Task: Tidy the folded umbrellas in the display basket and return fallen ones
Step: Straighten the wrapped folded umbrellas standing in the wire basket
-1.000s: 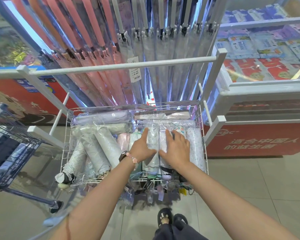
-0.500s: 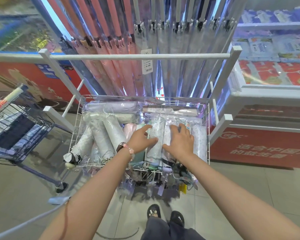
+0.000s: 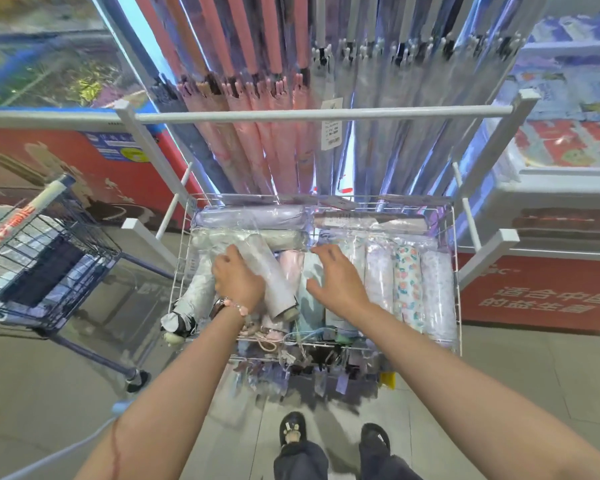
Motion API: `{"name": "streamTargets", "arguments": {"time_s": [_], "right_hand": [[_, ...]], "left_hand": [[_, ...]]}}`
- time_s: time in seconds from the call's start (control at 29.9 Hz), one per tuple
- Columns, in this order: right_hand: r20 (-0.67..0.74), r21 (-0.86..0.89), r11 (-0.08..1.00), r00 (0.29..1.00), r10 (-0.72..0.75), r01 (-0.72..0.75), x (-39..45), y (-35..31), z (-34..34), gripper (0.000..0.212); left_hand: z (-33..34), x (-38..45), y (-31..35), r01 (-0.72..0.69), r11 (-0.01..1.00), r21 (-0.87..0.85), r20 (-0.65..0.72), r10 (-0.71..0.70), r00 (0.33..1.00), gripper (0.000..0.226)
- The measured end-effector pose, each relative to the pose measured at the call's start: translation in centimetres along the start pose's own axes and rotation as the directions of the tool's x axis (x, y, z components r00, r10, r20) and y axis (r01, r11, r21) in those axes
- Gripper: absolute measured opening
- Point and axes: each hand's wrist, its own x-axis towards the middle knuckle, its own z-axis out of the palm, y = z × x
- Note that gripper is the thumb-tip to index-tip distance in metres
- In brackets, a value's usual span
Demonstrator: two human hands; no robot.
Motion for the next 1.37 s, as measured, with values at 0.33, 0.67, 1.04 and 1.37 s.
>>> {"name": "streamTargets", "arguments": {"time_s": [0.33,0.67,1.04,1.37], "right_hand": [[0.192,-0.073,0.982,0.964,0.187,-0.176,2.4,-4.6,6.8,0.091],[0.077,-0.149,0.964,0.97,0.231,-0.218,2.6,-5.9,8.3,0.081],[0.0,-0.033,0.941,0.941,0.337,-0.337,0.2,-5.6,7.4,0.08],[-0.16,-0.034,0.898,0.889,0.428,-0.438,-2.2,-3.9,5.7,0.075]], "left_hand": [[-0.1,2.7,-3.6,0.19,0.981,-0.037,0.295,-0.171,0.94,0.122],[0.0,3.0,-5.2,0.111,0.992,-0.056,0.299,-0.089,0.95,0.103],[-1.7,3.0,-6.8,-0.086,0.99,-0.11,0.329,0.117,0.937,0.106],[-3.1,2.6,-5.6,-0.185,0.977,-0.102,0.305,0.208,0.929,0.102]]}}
